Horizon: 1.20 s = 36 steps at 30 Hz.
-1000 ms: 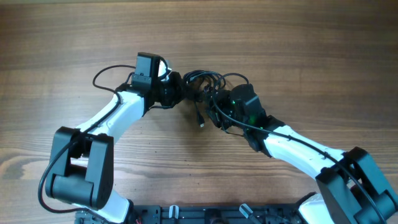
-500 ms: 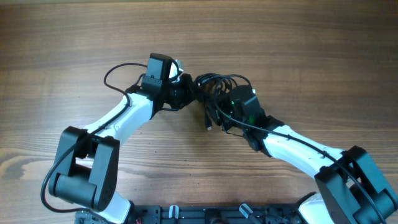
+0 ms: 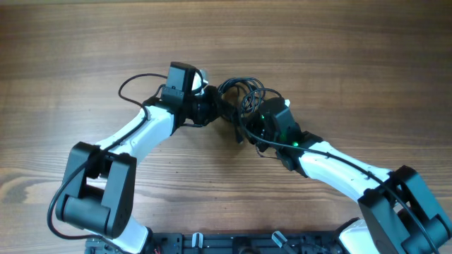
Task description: Untangle cables
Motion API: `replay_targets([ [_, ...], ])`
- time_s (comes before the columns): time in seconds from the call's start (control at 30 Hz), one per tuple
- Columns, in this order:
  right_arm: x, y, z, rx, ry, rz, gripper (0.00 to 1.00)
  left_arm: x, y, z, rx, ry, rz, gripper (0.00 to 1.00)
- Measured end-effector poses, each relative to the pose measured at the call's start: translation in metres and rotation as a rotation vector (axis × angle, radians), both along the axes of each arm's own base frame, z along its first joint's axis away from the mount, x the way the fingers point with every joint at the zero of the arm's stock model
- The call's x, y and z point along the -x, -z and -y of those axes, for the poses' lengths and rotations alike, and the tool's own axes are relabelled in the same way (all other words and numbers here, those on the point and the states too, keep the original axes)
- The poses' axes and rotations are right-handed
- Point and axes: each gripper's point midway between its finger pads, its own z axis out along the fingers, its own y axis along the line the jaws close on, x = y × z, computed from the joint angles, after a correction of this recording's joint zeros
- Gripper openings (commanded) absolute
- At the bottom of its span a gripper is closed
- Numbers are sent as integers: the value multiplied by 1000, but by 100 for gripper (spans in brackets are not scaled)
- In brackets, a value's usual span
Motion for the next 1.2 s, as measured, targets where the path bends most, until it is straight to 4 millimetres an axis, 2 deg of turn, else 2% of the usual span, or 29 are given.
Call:
replay_targets([
  [0.27,5,4,1,224,-313,202,4,2,6,-19,15,-38,-68,4],
  [0.37,5,2,-2,257,-377,255,4,1,6,-25,22,-50,-83,4],
  [0.47,6,-9,-16,220,-487,344,4,-3,6,-33,22,-74,-82,4],
  [0.6,23,5,-10,228,-516,234,4,2,8,-32,25,-66,-105,4],
  [0.83,22,7,-14,212,-530,242,4,2,11,-37,21,-82,-119,4],
  [0.87,27,13,-11,222,-537,219,4,-3,11,-46,16,-108,-115,4],
  [0.93,36,25,-5,238,-545,177,4,-17,13,-80,7,-204,-119,4],
  [1.0,36,27,-4,241,-544,174,4,-22,15,-101,7,-262,-138,4],
  [1.07,34,26,-5,240,-543,187,4,-23,14,-108,16,-278,-144,4],
  [1.13,33,26,-5,241,-541,191,4,-22,13,-107,22,-274,-145,4],
  [1.17,33,25,-5,241,-541,193,4,-22,13,-104,28,-266,-145,8],
  [1.2,33,25,-5,240,-540,195,4,-21,12,-101,34,-255,-146,17],
])
